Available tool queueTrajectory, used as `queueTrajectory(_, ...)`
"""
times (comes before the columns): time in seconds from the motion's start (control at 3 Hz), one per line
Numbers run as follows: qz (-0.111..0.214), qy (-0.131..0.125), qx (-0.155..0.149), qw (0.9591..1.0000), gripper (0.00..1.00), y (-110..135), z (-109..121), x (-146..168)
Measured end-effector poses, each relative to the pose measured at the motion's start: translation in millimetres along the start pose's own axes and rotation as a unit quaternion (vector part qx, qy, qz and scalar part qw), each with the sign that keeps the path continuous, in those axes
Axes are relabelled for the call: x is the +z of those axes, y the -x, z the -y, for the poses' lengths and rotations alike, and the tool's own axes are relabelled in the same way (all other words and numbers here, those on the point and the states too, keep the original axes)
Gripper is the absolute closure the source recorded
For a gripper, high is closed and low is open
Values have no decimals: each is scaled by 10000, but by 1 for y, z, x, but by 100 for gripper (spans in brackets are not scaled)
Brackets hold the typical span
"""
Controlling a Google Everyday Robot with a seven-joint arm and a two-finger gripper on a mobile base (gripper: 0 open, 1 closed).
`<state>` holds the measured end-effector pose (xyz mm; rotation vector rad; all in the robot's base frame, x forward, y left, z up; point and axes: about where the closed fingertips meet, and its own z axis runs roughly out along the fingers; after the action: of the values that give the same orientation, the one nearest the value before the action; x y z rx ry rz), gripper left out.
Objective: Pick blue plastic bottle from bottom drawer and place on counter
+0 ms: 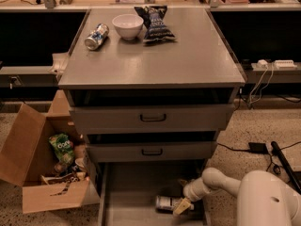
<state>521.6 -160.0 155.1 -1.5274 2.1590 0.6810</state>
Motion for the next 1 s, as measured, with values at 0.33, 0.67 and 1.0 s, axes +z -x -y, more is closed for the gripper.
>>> queueTrajectory(0.33, 62, 87, 14, 9999, 0, 2, -1, 21)
queueTrajectory(0.67, 107, 137, 116, 9998, 0, 6, -9, 36)
queueTrajectory(1.0, 208, 214, 239, 9993, 20, 13, -23, 48)
